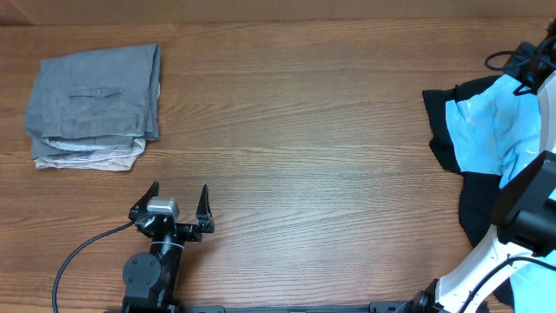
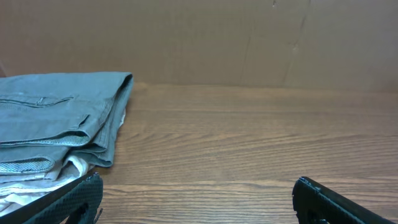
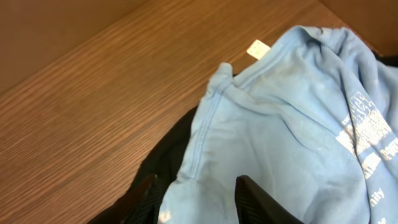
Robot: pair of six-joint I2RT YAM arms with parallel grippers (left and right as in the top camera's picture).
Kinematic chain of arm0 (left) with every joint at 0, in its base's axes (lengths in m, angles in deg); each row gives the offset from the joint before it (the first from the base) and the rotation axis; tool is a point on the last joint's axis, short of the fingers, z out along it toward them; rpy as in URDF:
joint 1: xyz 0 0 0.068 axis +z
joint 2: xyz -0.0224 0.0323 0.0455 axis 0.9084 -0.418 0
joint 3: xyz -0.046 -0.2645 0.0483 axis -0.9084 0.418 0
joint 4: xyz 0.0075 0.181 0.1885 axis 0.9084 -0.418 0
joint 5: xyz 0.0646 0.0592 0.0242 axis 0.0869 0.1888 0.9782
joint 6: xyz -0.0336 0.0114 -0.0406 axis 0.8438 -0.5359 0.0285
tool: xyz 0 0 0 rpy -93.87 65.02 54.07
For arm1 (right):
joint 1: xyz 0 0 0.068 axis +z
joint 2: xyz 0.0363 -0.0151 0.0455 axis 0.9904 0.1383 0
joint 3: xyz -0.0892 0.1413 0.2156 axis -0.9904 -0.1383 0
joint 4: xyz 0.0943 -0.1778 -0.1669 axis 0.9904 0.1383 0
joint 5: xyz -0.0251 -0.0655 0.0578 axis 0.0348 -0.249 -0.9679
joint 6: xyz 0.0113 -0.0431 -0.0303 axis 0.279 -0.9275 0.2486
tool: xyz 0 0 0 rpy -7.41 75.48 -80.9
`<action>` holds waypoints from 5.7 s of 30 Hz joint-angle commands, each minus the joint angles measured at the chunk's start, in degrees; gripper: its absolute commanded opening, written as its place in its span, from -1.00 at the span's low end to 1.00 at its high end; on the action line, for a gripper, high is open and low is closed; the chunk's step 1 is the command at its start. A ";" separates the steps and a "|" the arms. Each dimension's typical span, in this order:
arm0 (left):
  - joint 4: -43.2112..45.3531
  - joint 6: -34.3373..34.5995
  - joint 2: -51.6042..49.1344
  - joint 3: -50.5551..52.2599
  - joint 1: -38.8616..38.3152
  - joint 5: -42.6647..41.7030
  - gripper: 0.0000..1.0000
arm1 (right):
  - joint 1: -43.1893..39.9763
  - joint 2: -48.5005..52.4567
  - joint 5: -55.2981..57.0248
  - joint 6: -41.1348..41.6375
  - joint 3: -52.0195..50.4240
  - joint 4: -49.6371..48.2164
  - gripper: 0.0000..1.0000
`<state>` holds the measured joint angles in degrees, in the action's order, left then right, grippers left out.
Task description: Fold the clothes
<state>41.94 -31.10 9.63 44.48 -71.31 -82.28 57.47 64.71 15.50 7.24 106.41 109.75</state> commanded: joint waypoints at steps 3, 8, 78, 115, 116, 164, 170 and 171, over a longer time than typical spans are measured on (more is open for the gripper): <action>0.20 -1.03 0.63 0.33 -0.39 0.59 1.00 | 0.35 4.13 0.72 1.77 0.94 -0.48 -0.14; 0.20 -1.03 0.63 0.33 -0.37 0.59 1.00 | 0.42 8.22 0.92 3.28 0.94 0.00 -0.14; 0.20 -1.03 0.63 0.33 -0.39 0.59 0.99 | -2.45 14.21 1.55 3.08 -1.05 3.34 -0.27; 0.20 -1.05 0.63 0.33 -0.37 0.59 1.00 | -2.49 13.60 -4.61 -0.50 12.33 13.90 -0.92; 0.22 -1.05 0.63 0.33 -0.39 0.59 1.00 | -2.49 13.60 -5.75 -0.50 12.76 14.53 -0.93; 0.20 -1.05 0.63 0.33 -0.39 0.59 1.00 | 60.76 3.28 -23.34 7.58 21.84 23.19 -0.92; 0.20 -1.05 0.63 0.33 -0.39 0.59 1.00 | 64.74 4.74 -23.28 7.78 21.84 21.00 -0.92; 0.22 -1.05 0.63 0.33 -0.39 0.59 1.00 | 65.00 4.83 -23.30 7.80 21.84 20.70 -0.92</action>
<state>41.94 -31.10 9.63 44.48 -71.31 -82.26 121.93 69.74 -8.22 14.36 126.76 132.74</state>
